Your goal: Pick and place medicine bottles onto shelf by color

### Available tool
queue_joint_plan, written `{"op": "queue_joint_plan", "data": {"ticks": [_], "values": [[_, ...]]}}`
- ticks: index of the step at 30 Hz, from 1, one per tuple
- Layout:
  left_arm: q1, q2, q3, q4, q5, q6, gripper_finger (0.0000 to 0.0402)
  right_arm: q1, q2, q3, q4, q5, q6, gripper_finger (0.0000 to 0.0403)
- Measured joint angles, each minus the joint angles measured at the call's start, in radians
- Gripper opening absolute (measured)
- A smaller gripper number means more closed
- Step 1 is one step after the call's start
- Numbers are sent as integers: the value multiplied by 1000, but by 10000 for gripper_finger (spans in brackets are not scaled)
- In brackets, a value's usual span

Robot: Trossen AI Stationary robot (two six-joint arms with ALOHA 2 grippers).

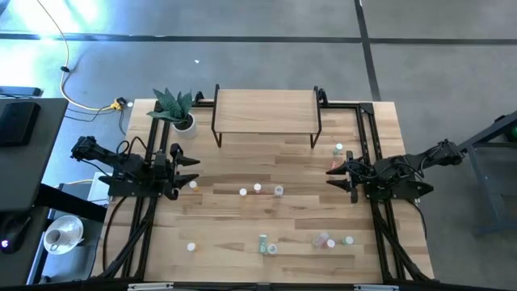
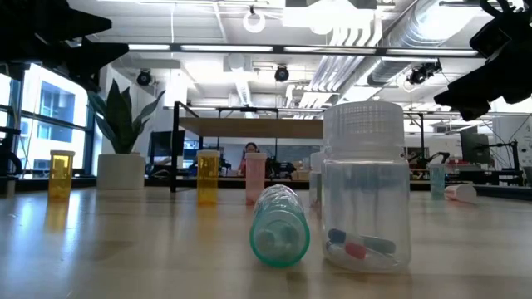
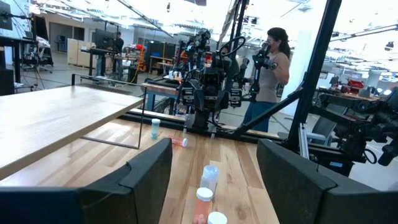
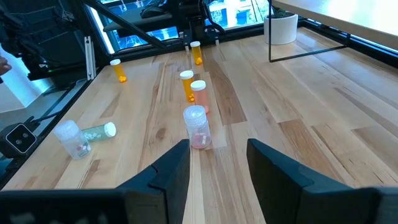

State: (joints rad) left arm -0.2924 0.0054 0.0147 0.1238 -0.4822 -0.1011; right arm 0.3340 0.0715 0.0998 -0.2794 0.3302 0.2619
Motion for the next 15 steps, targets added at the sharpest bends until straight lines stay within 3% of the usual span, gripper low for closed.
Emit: {"op": "queue_joint_plan", "data": {"ticks": [10,15], "values": [[0,0,0,3,0,-2,225,0,0,0,0,0,0,149],[0,0,0,3,0,-99,225,0,0,0,0,0,0,149]]}}
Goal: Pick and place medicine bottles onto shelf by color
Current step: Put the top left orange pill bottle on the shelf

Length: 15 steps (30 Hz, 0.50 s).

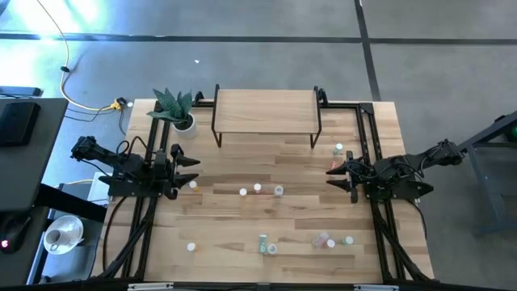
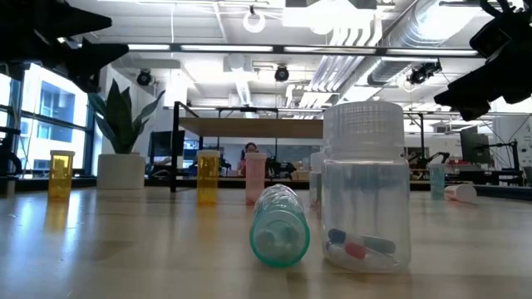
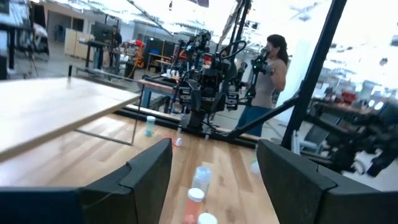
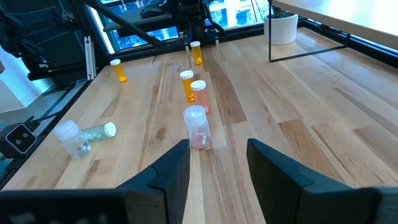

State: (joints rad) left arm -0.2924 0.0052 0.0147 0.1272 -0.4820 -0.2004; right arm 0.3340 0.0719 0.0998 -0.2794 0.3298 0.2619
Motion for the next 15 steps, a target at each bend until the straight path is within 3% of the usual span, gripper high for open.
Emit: {"op": "queue_joint_plan", "data": {"ticks": [4,15], "values": [[0,0,0,0,0,-65,225,0,0,0,0,0,0,149],[0,0,0,0,0,-69,225,0,0,0,0,0,0,149]]}}
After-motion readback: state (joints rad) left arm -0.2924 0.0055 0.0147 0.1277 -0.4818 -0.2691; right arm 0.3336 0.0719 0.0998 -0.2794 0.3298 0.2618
